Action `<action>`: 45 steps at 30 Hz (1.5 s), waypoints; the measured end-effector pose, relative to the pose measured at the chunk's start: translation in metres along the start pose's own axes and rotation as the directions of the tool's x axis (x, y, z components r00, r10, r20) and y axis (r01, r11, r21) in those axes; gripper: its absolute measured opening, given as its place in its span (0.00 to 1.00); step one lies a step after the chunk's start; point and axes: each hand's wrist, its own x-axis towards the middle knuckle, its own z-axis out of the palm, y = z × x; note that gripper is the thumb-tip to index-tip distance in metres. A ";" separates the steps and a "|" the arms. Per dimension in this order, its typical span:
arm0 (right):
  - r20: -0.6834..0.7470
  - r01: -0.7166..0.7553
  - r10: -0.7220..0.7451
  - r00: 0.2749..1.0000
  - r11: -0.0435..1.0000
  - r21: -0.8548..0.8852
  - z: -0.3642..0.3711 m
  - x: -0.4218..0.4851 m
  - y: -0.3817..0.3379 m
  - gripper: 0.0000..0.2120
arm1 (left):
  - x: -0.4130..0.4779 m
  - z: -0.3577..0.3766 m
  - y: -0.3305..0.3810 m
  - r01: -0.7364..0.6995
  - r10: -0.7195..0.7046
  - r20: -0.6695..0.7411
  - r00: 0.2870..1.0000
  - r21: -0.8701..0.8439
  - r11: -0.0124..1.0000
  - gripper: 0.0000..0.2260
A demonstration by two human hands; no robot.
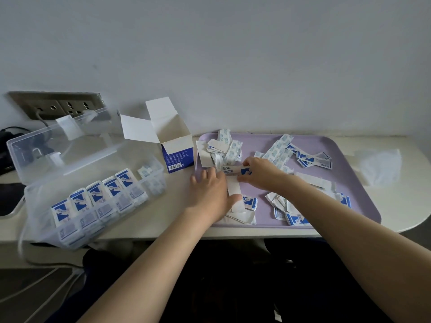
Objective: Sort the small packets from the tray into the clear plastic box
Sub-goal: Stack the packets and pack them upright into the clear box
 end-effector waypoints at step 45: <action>-0.040 0.129 -0.125 0.991 0.980 0.149 -0.004 -0.057 -0.002 0.10 | -0.019 -0.003 0.004 -0.226 0.158 -0.305 0.939 -0.199 0.954 0.24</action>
